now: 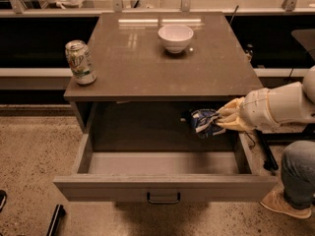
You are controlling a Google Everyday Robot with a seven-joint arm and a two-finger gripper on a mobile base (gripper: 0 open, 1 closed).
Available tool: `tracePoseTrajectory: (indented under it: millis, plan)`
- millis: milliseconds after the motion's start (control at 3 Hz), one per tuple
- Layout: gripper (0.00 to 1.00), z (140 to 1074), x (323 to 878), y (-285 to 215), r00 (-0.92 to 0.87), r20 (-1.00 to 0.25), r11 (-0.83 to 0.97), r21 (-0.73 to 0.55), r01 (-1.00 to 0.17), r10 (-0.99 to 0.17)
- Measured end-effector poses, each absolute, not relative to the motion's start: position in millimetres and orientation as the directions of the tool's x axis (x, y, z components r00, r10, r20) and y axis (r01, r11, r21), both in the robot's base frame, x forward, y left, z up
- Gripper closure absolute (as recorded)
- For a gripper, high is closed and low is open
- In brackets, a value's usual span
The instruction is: Place blue chip bag into top drawer
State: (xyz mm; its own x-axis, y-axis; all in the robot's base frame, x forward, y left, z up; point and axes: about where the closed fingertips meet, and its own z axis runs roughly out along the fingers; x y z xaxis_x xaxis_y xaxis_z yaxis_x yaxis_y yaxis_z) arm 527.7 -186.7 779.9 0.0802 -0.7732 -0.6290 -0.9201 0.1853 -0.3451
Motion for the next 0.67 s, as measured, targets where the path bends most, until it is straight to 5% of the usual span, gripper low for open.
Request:
tracePoseTrajectory:
  millis: [667]
  plan:
    - [0.51,772.0,541.2,-186.9,0.047,-0.614,0.228,-0.362,-0.904,-0.788]
